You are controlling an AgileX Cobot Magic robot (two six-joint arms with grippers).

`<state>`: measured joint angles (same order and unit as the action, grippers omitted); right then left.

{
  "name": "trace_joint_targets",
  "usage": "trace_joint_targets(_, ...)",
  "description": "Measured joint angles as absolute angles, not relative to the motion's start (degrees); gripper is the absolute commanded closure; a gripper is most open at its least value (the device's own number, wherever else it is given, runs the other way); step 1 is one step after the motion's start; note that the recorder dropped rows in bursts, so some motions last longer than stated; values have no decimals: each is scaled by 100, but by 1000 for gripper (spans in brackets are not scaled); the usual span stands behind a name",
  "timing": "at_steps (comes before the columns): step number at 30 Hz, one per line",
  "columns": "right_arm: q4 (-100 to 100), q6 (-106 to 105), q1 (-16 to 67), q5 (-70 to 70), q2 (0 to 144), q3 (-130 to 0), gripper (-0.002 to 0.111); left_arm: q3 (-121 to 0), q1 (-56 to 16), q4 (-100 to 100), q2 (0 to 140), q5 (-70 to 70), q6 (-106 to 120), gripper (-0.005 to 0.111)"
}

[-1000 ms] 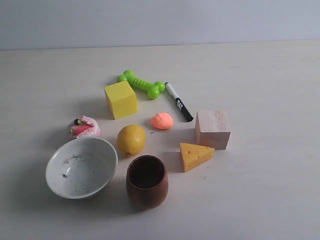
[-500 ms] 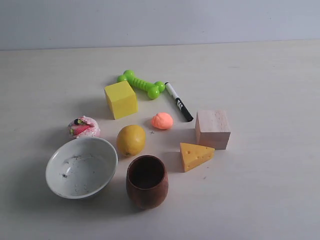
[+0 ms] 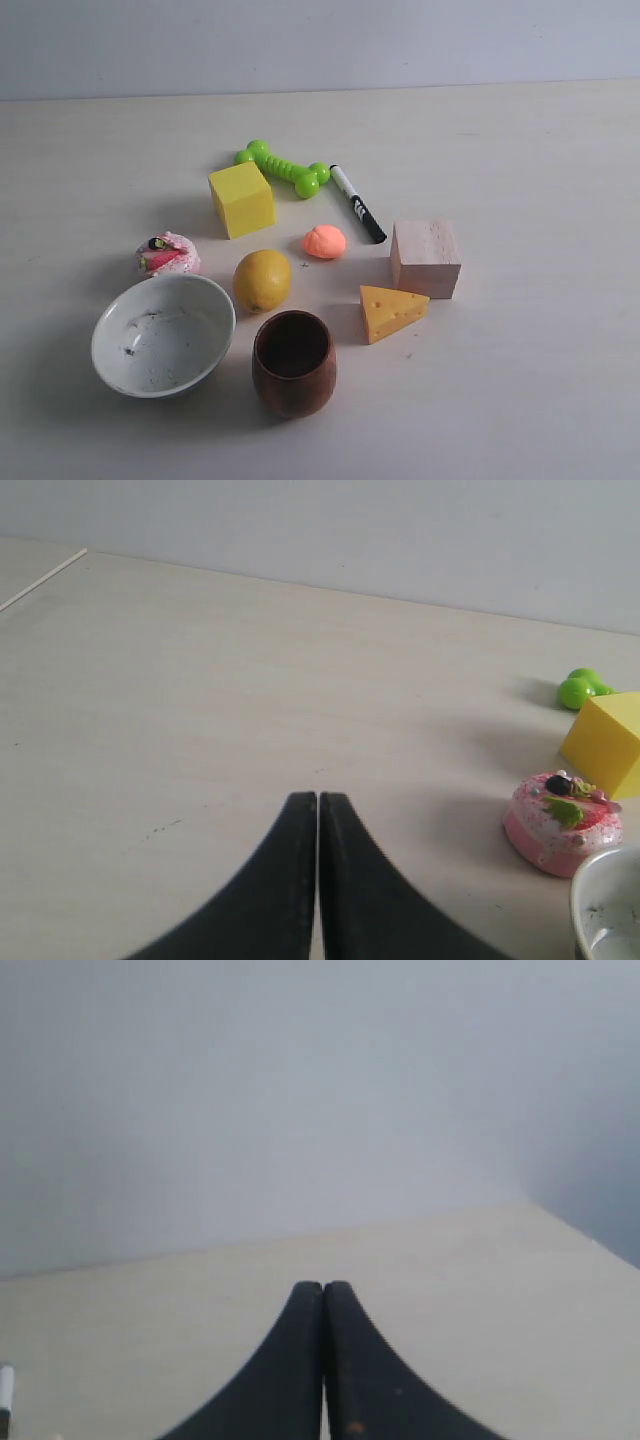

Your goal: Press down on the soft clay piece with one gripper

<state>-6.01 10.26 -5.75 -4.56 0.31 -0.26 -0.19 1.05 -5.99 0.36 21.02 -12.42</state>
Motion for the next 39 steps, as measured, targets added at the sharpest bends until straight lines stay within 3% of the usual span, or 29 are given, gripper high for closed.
trace_joint_targets(12,-589,1052,-575,586,31,-26,108,-19,105,-599,36,2102,-1242,103)
trace_joint_targets(22,-589,1479,-575,2944,19,-353,108,-19,105,-599,36,2102,-1242,103)
trace_joint_targets(27,-589,1498,-575,1933,19,-1346,108,-19,105,-599,36,2102,-1242,103)
trace_joint_targets(33,-852,1198,-575,-564,530,-3119,108,-19,105,-599,36,2102,-1242,103)
trace_joint_targets(39,1740,-1975,-339,-2147,2052,-4753,108,-19,105,-599,36,2102,-1242,103)
